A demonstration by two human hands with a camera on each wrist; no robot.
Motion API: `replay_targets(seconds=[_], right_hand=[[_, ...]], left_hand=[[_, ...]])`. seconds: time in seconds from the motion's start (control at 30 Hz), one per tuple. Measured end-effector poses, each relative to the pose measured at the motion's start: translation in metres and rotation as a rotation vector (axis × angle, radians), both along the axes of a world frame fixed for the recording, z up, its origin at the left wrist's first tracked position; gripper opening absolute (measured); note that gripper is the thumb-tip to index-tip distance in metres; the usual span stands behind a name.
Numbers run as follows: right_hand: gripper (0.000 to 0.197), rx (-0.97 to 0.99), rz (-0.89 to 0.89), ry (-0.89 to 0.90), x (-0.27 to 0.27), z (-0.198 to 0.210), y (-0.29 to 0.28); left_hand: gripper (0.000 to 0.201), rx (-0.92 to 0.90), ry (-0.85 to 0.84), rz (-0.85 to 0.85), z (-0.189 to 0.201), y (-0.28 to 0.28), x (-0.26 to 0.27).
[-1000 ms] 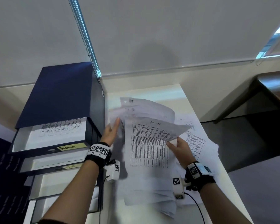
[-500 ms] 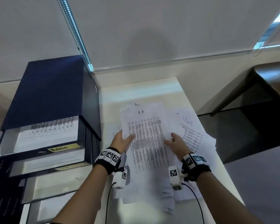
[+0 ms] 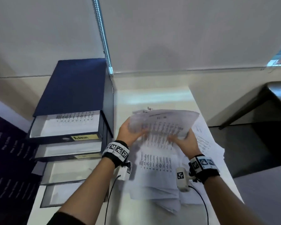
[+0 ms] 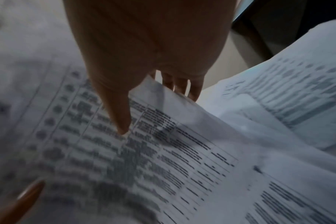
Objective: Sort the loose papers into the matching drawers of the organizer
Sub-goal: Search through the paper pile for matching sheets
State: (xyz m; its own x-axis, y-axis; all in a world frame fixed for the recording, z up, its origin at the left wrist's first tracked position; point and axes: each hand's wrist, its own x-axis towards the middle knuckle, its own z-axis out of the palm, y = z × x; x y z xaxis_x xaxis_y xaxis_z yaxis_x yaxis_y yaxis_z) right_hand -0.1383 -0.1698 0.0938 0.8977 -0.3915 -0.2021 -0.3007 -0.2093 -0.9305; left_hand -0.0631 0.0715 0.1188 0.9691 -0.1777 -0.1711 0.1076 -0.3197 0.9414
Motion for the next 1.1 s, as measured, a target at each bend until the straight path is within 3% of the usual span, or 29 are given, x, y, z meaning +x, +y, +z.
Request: replay_targets(seconds=[0.07,0.13,0.27,0.33,0.4,0.5,0.6,0.7,0.77,0.87,0.93,1.0,1.03,1.1], right_hand=[[0.062,-0.056,-0.003,0.000,0.000,-0.003,0.008],[0.050,-0.111,0.044,-0.039,0.004,0.012,0.020],[0.044,-0.185,0.137,-0.189,0.016,0.073,0.045],[0.053,-0.127,0.206,-0.301,0.015,0.108,0.063],[0.066,-0.086,0.286,-0.375,0.011,0.135,0.084],[0.084,-0.042,0.427,-0.386,0.006,0.147,0.131],[0.088,0.020,0.541,-0.344,-0.009,0.132,0.188],[0.066,-0.049,0.647,-0.252,-0.028,0.108,0.234],[0.045,-0.062,0.773,-0.098,-0.044,0.091,0.256],[0.036,0.036,0.900,0.116,-0.063,0.069,0.276],[0.035,0.090,0.886,0.185,-0.069,0.060,0.285],[0.033,0.192,0.770,0.251,-0.070,0.057,0.289],[0.033,0.290,0.690,0.286,-0.068,0.057,0.289],[0.031,0.460,0.553,0.319,-0.061,0.058,0.289]], left_hand=[[0.027,0.069,-0.050,-0.031,-0.008,-0.002,-0.004],[0.020,0.039,-0.045,0.015,0.008,-0.001,-0.011],[0.052,-0.078,-0.181,0.124,0.065,0.026,-0.023],[0.052,-0.062,-0.285,0.163,0.092,0.056,-0.028],[0.034,-0.108,-0.320,0.207,0.116,0.092,-0.031],[0.042,-0.124,-0.287,0.321,0.136,0.149,-0.040],[0.057,-0.096,-0.223,0.443,0.128,0.202,-0.058],[0.068,-0.165,-0.026,0.500,0.095,0.253,-0.087],[0.072,-0.185,0.110,0.453,0.072,0.282,-0.109],[0.056,-0.109,0.205,0.325,0.058,0.304,-0.138],[0.070,-0.059,0.275,0.297,0.051,0.317,-0.155],[0.103,-0.037,0.342,0.291,0.041,0.326,-0.167],[0.109,-0.030,0.364,0.292,0.037,0.328,-0.172],[0.081,-0.078,0.378,0.295,0.038,0.329,-0.175]])
